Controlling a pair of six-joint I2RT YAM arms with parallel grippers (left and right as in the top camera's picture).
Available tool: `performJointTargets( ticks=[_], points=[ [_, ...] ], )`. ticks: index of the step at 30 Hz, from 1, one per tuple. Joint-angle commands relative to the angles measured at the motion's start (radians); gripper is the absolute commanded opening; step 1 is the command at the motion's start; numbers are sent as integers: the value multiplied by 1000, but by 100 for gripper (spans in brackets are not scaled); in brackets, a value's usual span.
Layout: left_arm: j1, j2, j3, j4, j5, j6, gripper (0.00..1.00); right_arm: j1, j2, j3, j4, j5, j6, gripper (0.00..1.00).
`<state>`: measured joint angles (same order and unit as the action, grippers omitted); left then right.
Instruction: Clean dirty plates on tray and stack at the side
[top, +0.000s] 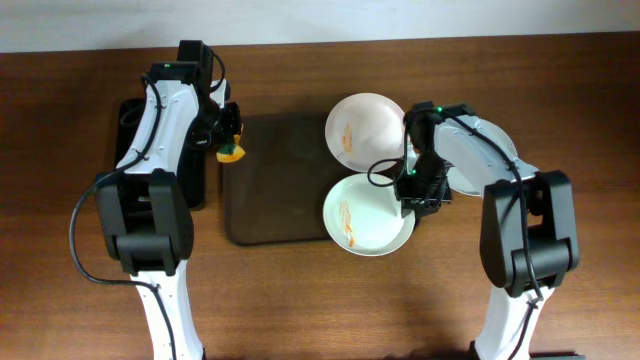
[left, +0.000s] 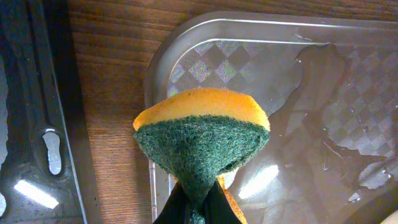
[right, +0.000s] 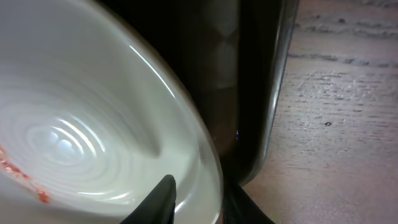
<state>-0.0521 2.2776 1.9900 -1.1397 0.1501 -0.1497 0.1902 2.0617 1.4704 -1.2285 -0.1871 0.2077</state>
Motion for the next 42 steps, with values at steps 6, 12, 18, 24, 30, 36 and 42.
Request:
performJointTargets(
  ticks=[6, 12, 18, 24, 30, 36, 42],
  points=[
    [0, -10, 12, -7, -69, 24, 0, 33, -9, -51, 5, 64, 45, 4],
    [12, -87, 90, -74, -68, 24, 0, 197, -10, 101, 45, 58, 190, 4],
    [12, -139, 92, -66, -68, 24, 1, 362, 27, 125, 373, 129, 492, 4],
    [12, -139, 90, -71, -67, 24, 1, 404, 98, 125, 477, 169, 533, 11],
    [11, -139, 90, -69, -28, 24, 0, 403, 112, 125, 538, 169, 525, 46],
    [11, -138, 70, -78, 39, 24, 1, 391, 144, 125, 556, 79, 504, 23],
    [-19, -135, 64, -118, 132, 115, 1, 359, 153, 123, 557, 10, 499, 4]
  ],
)
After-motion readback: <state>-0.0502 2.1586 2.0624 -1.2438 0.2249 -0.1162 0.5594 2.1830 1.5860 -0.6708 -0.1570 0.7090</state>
